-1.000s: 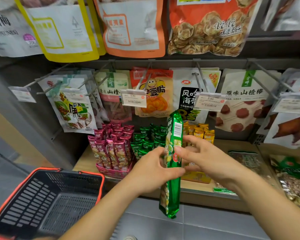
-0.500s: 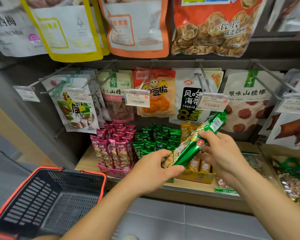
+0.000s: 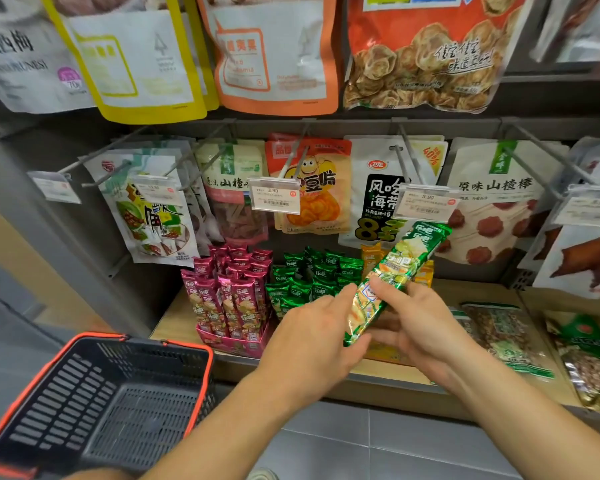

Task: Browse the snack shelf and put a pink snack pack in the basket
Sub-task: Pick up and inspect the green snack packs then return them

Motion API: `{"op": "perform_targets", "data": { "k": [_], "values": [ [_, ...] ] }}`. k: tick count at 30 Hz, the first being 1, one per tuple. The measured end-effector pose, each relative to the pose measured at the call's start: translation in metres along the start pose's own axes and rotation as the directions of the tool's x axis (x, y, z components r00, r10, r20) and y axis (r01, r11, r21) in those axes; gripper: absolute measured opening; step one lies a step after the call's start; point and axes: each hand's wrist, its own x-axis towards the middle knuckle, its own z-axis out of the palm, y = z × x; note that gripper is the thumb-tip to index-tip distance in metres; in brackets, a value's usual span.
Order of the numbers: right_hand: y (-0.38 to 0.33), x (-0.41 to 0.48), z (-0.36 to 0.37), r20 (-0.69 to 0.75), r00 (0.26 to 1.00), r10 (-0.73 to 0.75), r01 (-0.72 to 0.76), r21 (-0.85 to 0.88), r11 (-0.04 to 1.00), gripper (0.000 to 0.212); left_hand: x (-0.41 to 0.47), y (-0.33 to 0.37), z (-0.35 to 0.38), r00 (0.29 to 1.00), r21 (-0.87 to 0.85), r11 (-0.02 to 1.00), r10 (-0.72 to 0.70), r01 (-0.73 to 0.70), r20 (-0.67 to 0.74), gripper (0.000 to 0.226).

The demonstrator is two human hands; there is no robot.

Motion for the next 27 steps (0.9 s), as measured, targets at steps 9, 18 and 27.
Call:
{"op": "perform_targets", "data": {
  "k": [9,18,27],
  "values": [
    [-0.006,0.003,-0.007,-0.127,0.992,-0.008,-0.001,-0.073,0.997,0.032,-0.003,0.011,-0.007,0.988,-0.169,0.973,0.153,-0.154,-0.020,0.054],
    [-0.005,-0.004,0.001,-0.017,1.000,0.020,-0.021,-0.078,0.997,0.035,0.003,0.001,-0.015,0.991,-0.269,0.960,0.042,-0.075,-0.125,0.023],
    [0.006,-0.008,0.003,0.073,0.991,0.114,-0.103,-0.134,0.986,0.026,0.006,-0.004,-0.011,0.992,-0.464,0.879,-0.060,0.106,0.112,0.018]
  ]
}}
